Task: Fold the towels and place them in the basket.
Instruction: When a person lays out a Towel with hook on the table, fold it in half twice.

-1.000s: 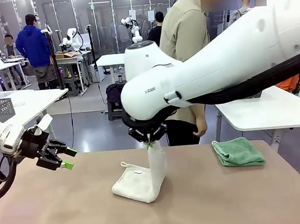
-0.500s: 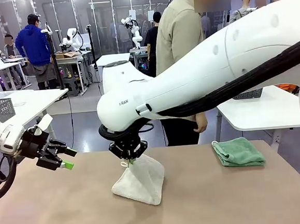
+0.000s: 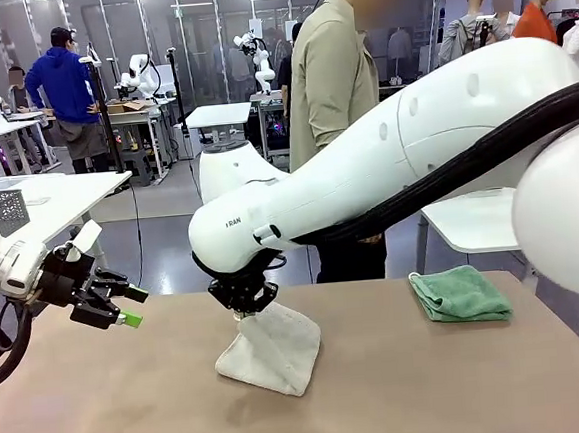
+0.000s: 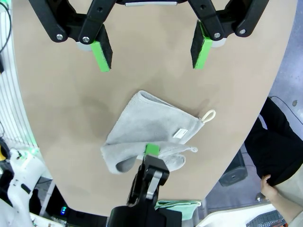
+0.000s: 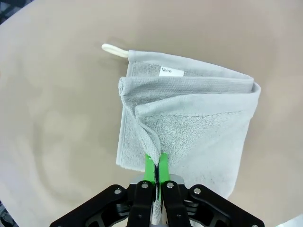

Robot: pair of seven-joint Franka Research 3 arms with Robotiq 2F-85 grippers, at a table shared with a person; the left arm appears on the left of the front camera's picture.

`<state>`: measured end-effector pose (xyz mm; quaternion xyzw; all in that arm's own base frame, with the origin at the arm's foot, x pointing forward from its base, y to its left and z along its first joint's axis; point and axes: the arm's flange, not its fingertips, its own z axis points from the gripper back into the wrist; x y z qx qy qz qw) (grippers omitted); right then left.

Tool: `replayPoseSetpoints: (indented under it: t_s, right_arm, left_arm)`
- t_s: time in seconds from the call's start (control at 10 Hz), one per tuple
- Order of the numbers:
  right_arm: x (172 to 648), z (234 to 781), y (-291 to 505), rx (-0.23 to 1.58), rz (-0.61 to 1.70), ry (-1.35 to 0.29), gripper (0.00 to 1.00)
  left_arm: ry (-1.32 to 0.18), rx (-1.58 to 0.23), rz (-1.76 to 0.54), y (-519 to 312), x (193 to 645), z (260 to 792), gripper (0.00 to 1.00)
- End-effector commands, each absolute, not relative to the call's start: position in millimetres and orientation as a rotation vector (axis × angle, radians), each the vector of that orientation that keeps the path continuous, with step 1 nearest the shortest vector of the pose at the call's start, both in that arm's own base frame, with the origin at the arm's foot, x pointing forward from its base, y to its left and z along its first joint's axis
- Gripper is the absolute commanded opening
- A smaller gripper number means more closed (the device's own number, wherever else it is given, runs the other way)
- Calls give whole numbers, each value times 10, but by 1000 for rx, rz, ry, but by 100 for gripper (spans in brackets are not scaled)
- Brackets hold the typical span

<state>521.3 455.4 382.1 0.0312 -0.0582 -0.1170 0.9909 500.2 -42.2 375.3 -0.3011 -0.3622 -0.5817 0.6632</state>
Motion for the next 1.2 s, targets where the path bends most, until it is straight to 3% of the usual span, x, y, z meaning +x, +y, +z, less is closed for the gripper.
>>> replayPoseSetpoints:
  t_s: [0.0,0.3,0.4,0.5,0.6,0.7,0.8,0.9,1.1]
  right_arm:
    - [5252,3699,4662,42,-268,-111,0]
    - [5270,3557,4705,71,-281,-87,0]
    - [5277,3558,4684,91,-309,-118,23]
    - [5264,3565,4665,100,-326,-142,23]
    - [5262,3590,4635,115,-340,-155,43]
    - [5265,3616,4597,131,-363,-173,26]
    - [5266,3637,4571,145,-384,-178,62]
    - [5232,3672,4538,151,-390,-179,45]
    - [5014,3915,4184,152,-279,-95,45]
  left_arm:
    - [-816,-678,-1322,-413,4999,3755,85]
    - [-816,-678,-1322,-413,4999,3755,85]
    - [-816,-678,-1322,-413,4999,3755,85]
    - [-816,-678,-1322,-413,4999,3755,85]
    - [-816,-678,-1322,-413,4999,3755,85]
    - [-816,-678,-1322,-413,4999,3755,85]
    - [-816,-678,-1322,-413,4999,3755,85]
    - [-816,-678,-1322,-413,4999,3755,85]
    - [-816,-678,-1322,-413,4999,3755,85]
